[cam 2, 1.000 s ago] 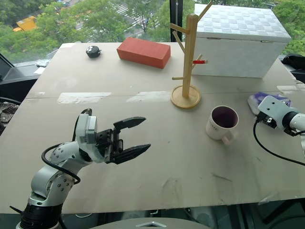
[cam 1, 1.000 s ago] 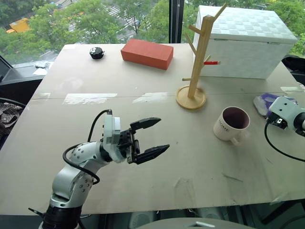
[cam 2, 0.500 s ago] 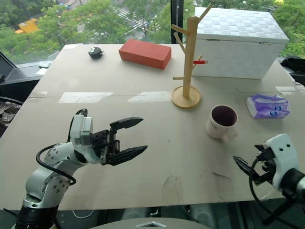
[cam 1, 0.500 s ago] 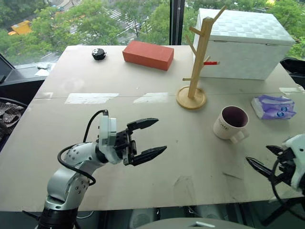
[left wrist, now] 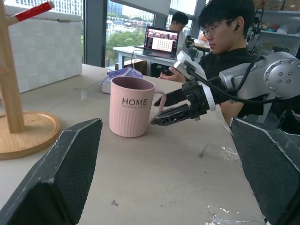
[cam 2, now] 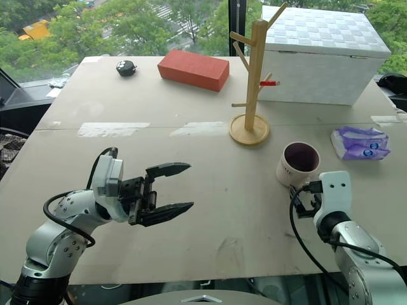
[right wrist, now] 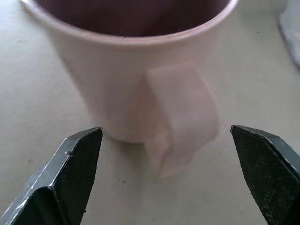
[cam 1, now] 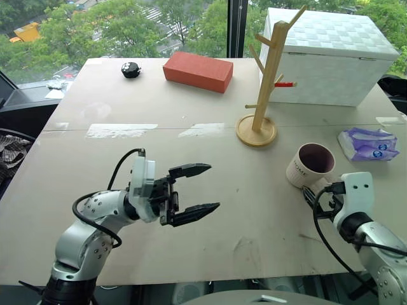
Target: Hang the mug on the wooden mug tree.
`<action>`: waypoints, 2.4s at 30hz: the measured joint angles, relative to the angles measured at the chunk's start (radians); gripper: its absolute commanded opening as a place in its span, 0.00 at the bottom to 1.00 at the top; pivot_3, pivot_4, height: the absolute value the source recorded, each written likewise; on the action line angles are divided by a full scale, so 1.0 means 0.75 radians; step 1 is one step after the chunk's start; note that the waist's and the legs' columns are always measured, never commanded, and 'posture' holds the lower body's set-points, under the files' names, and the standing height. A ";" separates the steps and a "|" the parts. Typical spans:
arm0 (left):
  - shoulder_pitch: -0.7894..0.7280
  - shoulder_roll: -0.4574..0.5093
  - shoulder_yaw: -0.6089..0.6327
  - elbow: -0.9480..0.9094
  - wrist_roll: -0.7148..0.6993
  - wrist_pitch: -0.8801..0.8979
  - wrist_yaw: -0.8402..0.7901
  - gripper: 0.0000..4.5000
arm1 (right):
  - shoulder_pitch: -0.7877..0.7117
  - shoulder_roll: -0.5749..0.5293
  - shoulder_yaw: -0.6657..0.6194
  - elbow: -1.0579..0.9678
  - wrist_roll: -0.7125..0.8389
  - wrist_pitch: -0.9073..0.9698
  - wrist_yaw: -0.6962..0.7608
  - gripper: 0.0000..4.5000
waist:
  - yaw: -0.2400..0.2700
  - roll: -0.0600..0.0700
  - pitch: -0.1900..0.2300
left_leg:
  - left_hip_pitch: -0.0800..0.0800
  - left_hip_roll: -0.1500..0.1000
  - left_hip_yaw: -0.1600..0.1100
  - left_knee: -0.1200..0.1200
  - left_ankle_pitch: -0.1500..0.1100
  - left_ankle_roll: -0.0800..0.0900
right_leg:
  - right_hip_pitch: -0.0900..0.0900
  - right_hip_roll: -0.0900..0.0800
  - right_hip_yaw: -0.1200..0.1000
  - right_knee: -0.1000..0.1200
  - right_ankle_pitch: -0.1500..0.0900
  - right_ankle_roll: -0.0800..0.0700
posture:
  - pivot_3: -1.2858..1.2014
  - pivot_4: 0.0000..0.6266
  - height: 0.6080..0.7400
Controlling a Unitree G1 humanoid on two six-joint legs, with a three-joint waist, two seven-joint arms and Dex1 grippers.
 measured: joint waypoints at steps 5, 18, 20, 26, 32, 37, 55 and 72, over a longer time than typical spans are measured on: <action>0.025 0.010 0.008 -0.055 -0.003 0.008 0.013 1.00 | -0.011 -0.009 0.009 0.095 -0.104 -0.060 -0.075 0.99 | 0.008 0.000 0.000 | 0.001 0.000 0.000 0.000 0.000 0.000 | 0.000 0.000 -0.001 0.000 -0.003 0.005 | 0.52 0.24 1.00; 0.056 0.010 0.009 -0.065 0.004 0.000 0.020 1.00 | -0.094 0.104 0.092 0.258 -0.293 -0.212 -0.245 0.62 | 0.006 0.000 0.000 | 0.002 0.001 0.001 0.000 0.000 0.000 | -0.001 0.001 0.001 0.004 -0.002 0.004 | 0.52 0.24 1.00; 0.057 0.011 0.010 -0.065 0.003 0.001 0.033 1.00 | -0.104 0.122 0.107 0.287 -0.300 -0.234 -0.252 0.40 | 0.007 0.000 0.000 | 0.002 0.001 0.001 0.000 0.000 0.000 | -0.001 0.001 0.001 0.004 -0.002 0.004 | 0.52 0.24 1.00; 0.096 0.031 0.053 -0.082 0.001 0.005 0.070 1.00 | -0.126 0.124 0.127 0.307 -0.292 -0.323 -0.215 0.01 | 0.007 -0.001 -0.001 | 0.002 0.001 0.001 0.000 0.000 0.000 | -0.001 0.001 0.001 0.004 -0.003 0.004 | 0.52 0.24 1.00; 0.111 -0.051 0.061 -0.092 0.041 -0.037 0.186 1.00 | -0.170 0.015 0.090 0.326 -0.177 -0.351 -0.019 0.01 | 0.002 0.000 0.000 | 0.002 0.001 0.003 0.001 0.000 0.000 | -0.001 0.001 0.004 0.004 -0.002 0.004 | 0.52 0.24 1.00; 0.096 -0.180 0.072 -0.065 0.120 -0.181 0.268 1.00 | -0.468 -0.271 -0.002 0.396 0.064 -0.316 0.322 0.01 | -0.008 -0.003 0.001 | 0.003 0.002 0.002 0.001 0.000 0.001 | -0.001 0.005 0.003 0.004 0.001 -0.002 | 0.52 0.24 1.00; 0.208 -0.172 0.220 -0.088 -0.078 -0.107 0.308 1.00 | -1.458 -0.647 0.377 1.386 0.124 -0.437 1.008 0.01 | -0.025 -0.001 0.005 | 0.001 0.002 0.006 0.000 -0.001 0.001 | -0.002 0.004 0.007 0.000 0.002 -0.002 | 0.52 0.24 1.00; 0.374 -0.308 0.214 -0.288 -0.026 -0.240 0.457 1.00 | -2.018 -0.376 0.592 2.313 -0.191 -0.861 1.310 0.14 | -0.029 0.001 0.006 | 0.002 0.002 0.007 0.000 -0.001 0.001 | -0.002 0.003 0.007 0.002 0.002 -0.003 | 0.52 0.24 1.00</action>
